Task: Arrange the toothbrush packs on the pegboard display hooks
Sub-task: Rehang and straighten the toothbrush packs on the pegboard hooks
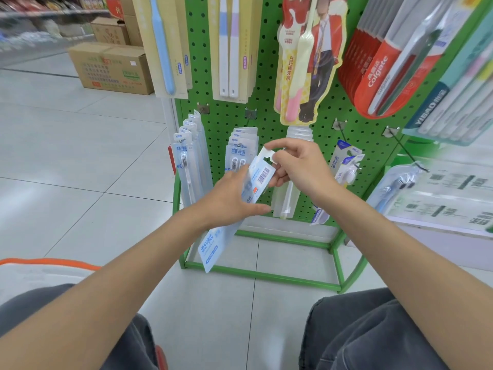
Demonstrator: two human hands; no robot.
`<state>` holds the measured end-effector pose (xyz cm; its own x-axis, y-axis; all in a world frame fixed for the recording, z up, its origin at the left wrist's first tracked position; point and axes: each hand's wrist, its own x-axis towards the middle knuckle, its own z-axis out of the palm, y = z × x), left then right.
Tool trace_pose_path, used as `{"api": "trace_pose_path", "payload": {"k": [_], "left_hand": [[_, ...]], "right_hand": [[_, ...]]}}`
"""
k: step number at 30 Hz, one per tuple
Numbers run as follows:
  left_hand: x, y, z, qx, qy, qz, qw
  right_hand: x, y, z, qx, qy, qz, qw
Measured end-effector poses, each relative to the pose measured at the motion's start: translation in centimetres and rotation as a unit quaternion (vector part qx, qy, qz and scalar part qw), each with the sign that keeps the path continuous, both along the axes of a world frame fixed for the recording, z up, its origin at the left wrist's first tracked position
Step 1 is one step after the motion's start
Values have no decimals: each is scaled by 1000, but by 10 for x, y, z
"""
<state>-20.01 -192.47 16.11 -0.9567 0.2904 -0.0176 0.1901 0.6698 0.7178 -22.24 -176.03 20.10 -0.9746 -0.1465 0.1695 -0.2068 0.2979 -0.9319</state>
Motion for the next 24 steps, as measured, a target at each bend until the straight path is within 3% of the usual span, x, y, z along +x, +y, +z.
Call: {"api": "trace_pose_path", "payload": {"k": [4,12,15,20,24], "left_hand": [[0,0,-1,27,-3,-26,999],[-4,-3,2,165,0,69,984],[-5,-3,1,207,-22,82,975],[-7,3,-4,201,-20,75,976],[-18,-1,-8,155,10,139,978]], "right_hand": [[-2,-3,1,28,2,17,999],[-12,7,3,135,39,-2,990],[-15,12,-1,125,14,-1,992],[-18,20,0,125,2,0,992],[-17,18,-4,187,34,-37,981]]}}
